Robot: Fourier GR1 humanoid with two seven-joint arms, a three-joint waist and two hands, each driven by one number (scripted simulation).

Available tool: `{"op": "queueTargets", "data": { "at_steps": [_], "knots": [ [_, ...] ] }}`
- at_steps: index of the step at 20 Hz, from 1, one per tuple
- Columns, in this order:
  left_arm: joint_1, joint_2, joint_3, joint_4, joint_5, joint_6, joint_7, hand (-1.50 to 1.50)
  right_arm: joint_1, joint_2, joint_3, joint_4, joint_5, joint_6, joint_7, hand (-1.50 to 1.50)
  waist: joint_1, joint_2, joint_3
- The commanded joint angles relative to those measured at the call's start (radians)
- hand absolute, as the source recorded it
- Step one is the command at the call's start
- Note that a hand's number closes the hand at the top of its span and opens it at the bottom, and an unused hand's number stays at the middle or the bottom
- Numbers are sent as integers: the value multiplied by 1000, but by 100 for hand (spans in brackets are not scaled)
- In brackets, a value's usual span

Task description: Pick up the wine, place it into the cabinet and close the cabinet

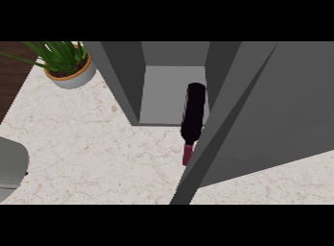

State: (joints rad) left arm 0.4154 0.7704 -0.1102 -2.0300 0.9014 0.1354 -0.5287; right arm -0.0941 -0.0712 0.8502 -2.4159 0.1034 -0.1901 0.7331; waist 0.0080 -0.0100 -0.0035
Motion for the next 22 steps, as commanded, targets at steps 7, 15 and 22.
{"op": "queueTargets", "data": {
  "at_steps": [7, 15, 22],
  "knots": [
    [-65, -27, 6, 30, 23, -39, 59, -150, -321, 64, 159, 142, 92, -225, 41, 150, 1, 6, 0],
    [-130, -65, -30, 39, 5, -8, 88, -150, -567, 61, 0, 260, -108, -297, 46, 150, 22, 17, -1],
    [-160, -42, 33, 32, 65, -14, 161, -150, -872, 67, -155, 504, -271, -370, 21, 150, 36, 13, 1]
  ]
}}
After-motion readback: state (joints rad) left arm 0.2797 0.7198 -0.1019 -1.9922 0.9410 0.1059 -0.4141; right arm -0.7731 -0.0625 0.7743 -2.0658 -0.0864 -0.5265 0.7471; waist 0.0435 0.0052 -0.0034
